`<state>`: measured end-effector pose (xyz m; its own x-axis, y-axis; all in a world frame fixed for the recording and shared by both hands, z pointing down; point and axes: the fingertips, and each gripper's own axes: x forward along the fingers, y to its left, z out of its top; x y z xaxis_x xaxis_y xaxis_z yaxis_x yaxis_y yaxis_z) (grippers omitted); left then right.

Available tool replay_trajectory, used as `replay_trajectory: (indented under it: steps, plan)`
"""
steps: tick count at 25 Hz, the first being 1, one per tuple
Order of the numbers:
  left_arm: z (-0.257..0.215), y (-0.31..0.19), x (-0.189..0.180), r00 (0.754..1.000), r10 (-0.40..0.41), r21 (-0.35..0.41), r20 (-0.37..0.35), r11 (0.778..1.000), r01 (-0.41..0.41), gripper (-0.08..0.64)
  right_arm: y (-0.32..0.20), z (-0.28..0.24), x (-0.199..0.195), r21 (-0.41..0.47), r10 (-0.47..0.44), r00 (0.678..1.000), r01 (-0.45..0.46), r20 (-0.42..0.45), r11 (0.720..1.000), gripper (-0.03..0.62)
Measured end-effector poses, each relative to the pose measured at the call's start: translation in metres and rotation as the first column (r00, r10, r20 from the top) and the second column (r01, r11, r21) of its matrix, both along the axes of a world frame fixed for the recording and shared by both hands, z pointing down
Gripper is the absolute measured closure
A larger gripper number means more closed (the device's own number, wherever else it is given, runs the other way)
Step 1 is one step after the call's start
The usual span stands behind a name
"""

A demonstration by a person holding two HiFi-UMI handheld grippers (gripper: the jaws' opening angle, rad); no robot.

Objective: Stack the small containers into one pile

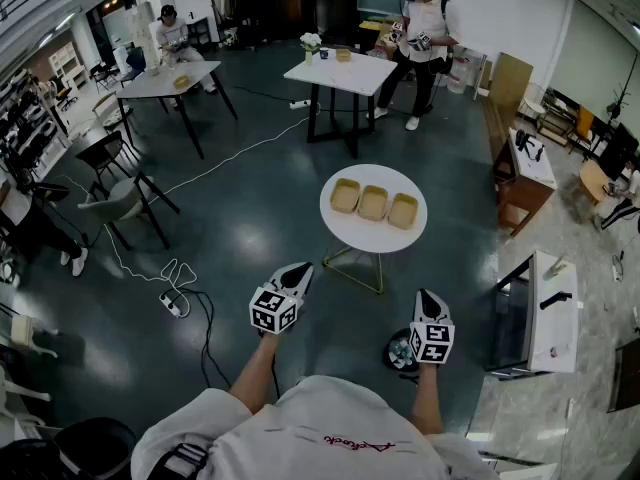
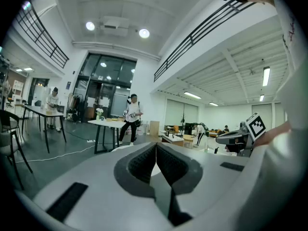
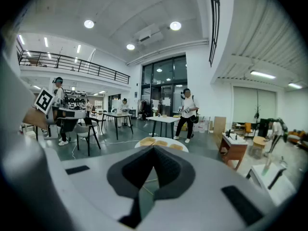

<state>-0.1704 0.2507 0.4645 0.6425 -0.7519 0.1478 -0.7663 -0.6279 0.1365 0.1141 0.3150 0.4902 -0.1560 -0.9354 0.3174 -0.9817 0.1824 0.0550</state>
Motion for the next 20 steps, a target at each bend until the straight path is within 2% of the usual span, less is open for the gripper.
replay_trajectory:
  steps: [9, 15, 20]
  plan:
    - [-0.001, -0.007, 0.007, 1.000, -0.010, 0.001, -0.005, 1.000, 0.010, 0.548, -0.005, 0.001, 0.006, -0.006, -0.007, 1.000, 0.007, 0.001, 1.000, 0.572]
    - [0.001, -0.004, 0.017, 1.000, -0.007, -0.003, -0.003, 1.000, 0.007, 0.548, -0.007, -0.005, 0.015, 0.039, 0.003, 0.999, -0.004, 0.035, 0.999, 0.572]
    - [0.002, -0.004, 0.030, 1.000, -0.010, 0.001, -0.004, 1.000, 0.010, 0.548, -0.006, 0.001, 0.024, 0.033, -0.003, 0.999, 0.001, 0.038, 0.999, 0.572]
